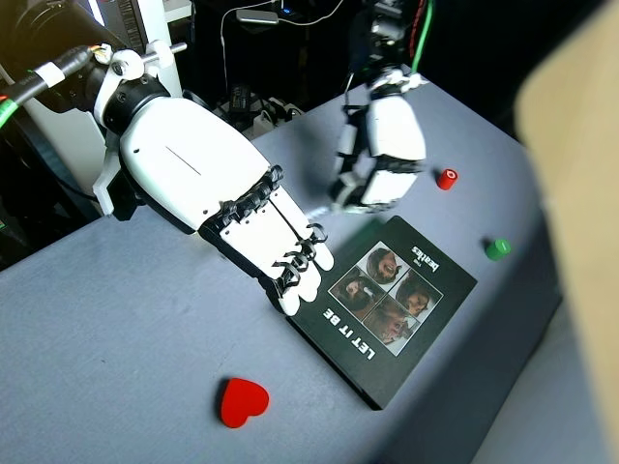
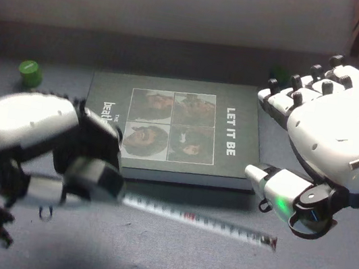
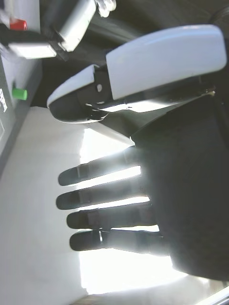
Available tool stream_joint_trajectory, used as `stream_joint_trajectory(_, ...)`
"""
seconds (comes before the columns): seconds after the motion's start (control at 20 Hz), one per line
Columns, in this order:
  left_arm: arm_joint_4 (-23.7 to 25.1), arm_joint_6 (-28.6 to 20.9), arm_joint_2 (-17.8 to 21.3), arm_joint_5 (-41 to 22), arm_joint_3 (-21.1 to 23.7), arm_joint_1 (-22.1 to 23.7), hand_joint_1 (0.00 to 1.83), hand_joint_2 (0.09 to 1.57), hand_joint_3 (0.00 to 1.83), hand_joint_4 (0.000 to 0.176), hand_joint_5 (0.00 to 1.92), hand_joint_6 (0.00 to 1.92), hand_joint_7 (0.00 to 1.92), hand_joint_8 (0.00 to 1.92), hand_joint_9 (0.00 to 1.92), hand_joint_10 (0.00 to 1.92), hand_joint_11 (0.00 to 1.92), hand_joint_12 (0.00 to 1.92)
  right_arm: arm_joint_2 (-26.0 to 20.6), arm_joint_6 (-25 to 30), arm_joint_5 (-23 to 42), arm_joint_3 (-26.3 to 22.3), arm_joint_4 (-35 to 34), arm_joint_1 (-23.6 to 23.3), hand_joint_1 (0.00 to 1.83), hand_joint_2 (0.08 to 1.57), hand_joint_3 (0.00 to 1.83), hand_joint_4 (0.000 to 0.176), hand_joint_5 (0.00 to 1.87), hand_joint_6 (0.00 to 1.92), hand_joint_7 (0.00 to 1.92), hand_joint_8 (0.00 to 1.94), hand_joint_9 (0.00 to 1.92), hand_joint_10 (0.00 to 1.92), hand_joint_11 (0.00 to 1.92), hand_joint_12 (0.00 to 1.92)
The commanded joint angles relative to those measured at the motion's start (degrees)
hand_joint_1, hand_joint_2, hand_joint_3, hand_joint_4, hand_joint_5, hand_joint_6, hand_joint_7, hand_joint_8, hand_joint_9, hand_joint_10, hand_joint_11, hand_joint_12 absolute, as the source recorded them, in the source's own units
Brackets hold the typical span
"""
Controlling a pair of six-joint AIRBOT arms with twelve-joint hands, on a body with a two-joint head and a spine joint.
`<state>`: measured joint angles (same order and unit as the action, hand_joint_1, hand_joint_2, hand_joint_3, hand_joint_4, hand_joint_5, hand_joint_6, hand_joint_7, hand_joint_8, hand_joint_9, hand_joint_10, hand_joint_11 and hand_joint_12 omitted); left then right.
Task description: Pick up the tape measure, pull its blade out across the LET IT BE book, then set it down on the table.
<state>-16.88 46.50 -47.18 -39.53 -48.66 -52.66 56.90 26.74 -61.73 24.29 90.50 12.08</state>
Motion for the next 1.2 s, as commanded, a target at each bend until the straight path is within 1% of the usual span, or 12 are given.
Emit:
stream_joint_trajectory(0.0, 0.65, -0.44, 0.55, -2.17, -0.44, 1.69, 1.39, 1.05, 0.0, 0.0, 0.95, 0.86, 1.21, 0.51, 1.11, 0.97, 1.09, 0.75, -0.23, -0.78, -1.11, -0.7, 5.35, -0.98, 0.23, 1.31, 0.0, 0.0, 0.22, 0.0, 0.27, 0.0, 0.19, 0.0, 0.0, 0.61)
stream_joint_trajectory(0.1, 0.58, -0.43, 2.08, 2.59, -1.7, 6.4, 1.39, 1.05, 0.0, 0.0, 0.96, 0.85, 1.22, 0.47, 1.12, 0.96, 1.11, 0.75, -0.21, -1.31, -1.35, -0.76, 6.38, -1.77, 0.32, 1.31, 0.0, 0.0, 0.24, 0.01, 0.27, 0.0, 0.2, 0.01, 0.0, 0.61)
stream_joint_trajectory(0.2, 0.58, -0.07, 2.87, 8.0, -3.48, 11.49, 1.4, 1.04, 0.0, 0.0, 0.98, 0.82, 1.28, 0.37, 1.12, 0.95, 1.12, 0.74, -0.04, -0.8, -1.46, -0.27, 7.08, -3.04, 0.58, 1.25, 0.0, 0.0, 0.3, 0.02, 0.36, 0.02, 0.24, 0.01, 0.0, 0.74)
stream_joint_trajectory(0.3, -0.19, -0.06, 3.28, 11.22, -5.54, 15.58, 1.4, 1.04, 0.0, 0.0, 0.98, 0.82, 1.28, 0.36, 1.12, 0.95, 1.11, 0.74, 1.73, -1.06, -1.54, 1.07, 6.75, -4.73, 0.72, 1.22, 0.0, 0.0, 0.35, 0.01, 0.43, 0.02, 0.31, 0.02, 0.0, 0.87)
stream_joint_trajectory(0.4, -2.22, 1.61, 3.43, 16.07, -7.6, 20.03, 1.4, 1.04, 0.0, 0.0, 0.98, 0.82, 1.28, 0.36, 1.12, 0.95, 1.11, 0.74, 4.86, -4.02, -2.79, 4.22, 1.88, -8.55, 0.78, 1.21, 0.0, 0.0, 0.38, 0.01, 0.48, 0.01, 0.39, 0.03, 0.0, 1.0)
stream_joint_trajectory(0.5, -2.29, 1.74, 3.23, 18.0, -8.89, 22.29, 1.4, 1.04, 0.0, 0.0, 0.99, 0.81, 1.28, 0.36, 1.13, 0.94, 1.12, 0.74, 7.41, -5.67, -1.81, 7.74, -4.57, -11.85, 0.83, 1.23, 0.0, 0.0, 0.39, 0.01, 0.46, 0.0, 0.41, 0.03, 0.0, 1.02)
stream_joint_trajectory(0.55, -3.64, 1.88, 3.24, 18.59, -9.28, 23.17, 1.4, 1.04, 0.0, 0.0, 0.99, 0.8, 1.28, 0.36, 1.13, 0.95, 1.12, 0.74, 10.03, -5.96, -1.79, 10.51, -7.2, -13.57, 0.86, 1.24, 0.01, 0.0, 0.38, 0.0, 0.45, 0.0, 0.41, 0.03, 0.0, 1.02)
stream_joint_trajectory(0.7, -11.57, 5.17, 3.13, 18.49, -9.26, 24.02, 1.4, 1.04, 0.0, 0.0, 1.0, 0.79, 1.27, 0.36, 1.13, 0.95, 1.12, 0.74, 15.47, -6.0, -2.86, 15.54, -7.35, -15.82, 0.9, 1.26, 0.01, 0.0, 0.46, 0.03, 0.48, 0.01, 0.42, 0.03, 0.0, 1.01)
stream_joint_trajectory(0.8, -14.08, 5.99, 3.13, 18.2, -9.11, 24.02, 1.4, 1.04, 0.0, 0.0, 1.01, 0.78, 1.26, 0.37, 1.14, 0.94, 1.13, 0.75, 17.56, -5.7, -2.61, 17.86, -7.27, -15.98, 0.91, 1.26, 0.0, 0.0, 0.52, 0.03, 0.53, 0.02, 0.47, 0.03, 0.03, 1.05)
stream_joint_trajectory(0.9, -14.16, 5.97, 3.15, 18.36, -8.92, 24.05, 1.4, 1.04, 0.0, 0.0, 0.99, 0.8, 1.23, 0.43, 1.14, 0.93, 1.13, 0.74, 19.37, -4.54, -2.12, 19.93, -7.31, -15.66, 0.93, 1.25, 0.0, 0.0, 0.56, 0.02, 0.56, 0.01, 0.5, 0.03, 0.07, 1.04)
stream_joint_trajectory(0.95, -14.16, 5.97, 3.16, 18.52, -8.85, 24.09, 1.4, 1.04, 0.0, 0.0, 0.99, 0.8, 1.23, 0.43, 1.14, 0.93, 1.13, 0.74, 20.3, -4.28, -2.04, 20.66, -7.53, -15.39, 0.93, 1.25, 0.0, 0.0, 0.51, 0.0, 0.54, 0.0, 0.48, 0.02, 0.04, 1.03)
stream_joint_trajectory(1.15, -13.88, 5.96, 3.22, 19.22, -8.85, 23.98, 1.4, 1.04, 0.0, 0.0, 1.01, 0.78, 1.26, 0.39, 1.14, 0.93, 1.15, 0.73, 23.26, -3.23, -2.23, 22.51, -7.61, -14.56, 0.94, 1.24, 0.0, 0.0, 0.52, 0.01, 0.57, 0.01, 0.49, 0.01, 0.06, 1.03)
